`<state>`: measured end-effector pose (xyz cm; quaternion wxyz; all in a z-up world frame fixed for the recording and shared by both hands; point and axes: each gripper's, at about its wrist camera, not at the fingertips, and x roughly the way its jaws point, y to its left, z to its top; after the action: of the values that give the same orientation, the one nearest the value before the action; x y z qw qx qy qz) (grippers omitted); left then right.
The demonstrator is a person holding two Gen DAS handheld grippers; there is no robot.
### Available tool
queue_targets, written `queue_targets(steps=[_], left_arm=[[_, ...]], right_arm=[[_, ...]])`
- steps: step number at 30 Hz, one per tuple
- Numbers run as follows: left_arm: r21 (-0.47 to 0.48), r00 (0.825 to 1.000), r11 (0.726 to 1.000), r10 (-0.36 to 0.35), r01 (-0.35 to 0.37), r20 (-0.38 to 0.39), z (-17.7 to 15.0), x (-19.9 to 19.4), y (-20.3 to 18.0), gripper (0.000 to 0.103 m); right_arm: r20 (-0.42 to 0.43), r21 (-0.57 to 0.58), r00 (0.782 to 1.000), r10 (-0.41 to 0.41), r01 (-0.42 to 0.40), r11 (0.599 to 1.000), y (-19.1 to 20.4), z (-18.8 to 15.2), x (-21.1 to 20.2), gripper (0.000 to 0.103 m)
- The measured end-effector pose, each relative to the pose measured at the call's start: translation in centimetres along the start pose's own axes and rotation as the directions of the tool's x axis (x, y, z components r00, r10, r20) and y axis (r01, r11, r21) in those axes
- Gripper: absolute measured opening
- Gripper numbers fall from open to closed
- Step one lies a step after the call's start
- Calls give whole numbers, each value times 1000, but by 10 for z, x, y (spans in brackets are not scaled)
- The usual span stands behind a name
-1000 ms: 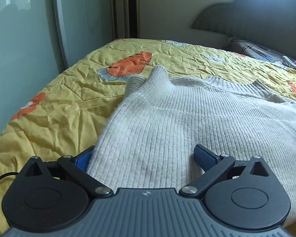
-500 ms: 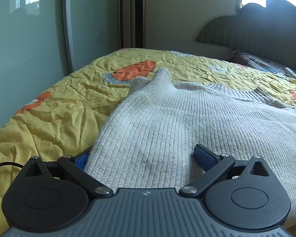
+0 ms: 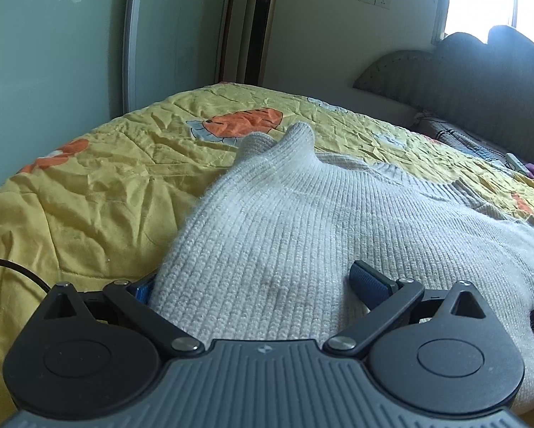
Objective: Fold small clothes
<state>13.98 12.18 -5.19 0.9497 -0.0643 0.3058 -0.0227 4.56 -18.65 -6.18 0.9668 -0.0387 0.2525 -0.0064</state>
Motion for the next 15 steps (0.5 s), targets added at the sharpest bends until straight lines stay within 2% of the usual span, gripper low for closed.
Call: queue_targets(steps=[15], left_arm=[[-5, 1000, 1000, -2, 2, 1, 0, -1, 0, 103]], right_arm=[[0, 0, 1000, -1, 1, 1000, 0, 0, 0, 103]])
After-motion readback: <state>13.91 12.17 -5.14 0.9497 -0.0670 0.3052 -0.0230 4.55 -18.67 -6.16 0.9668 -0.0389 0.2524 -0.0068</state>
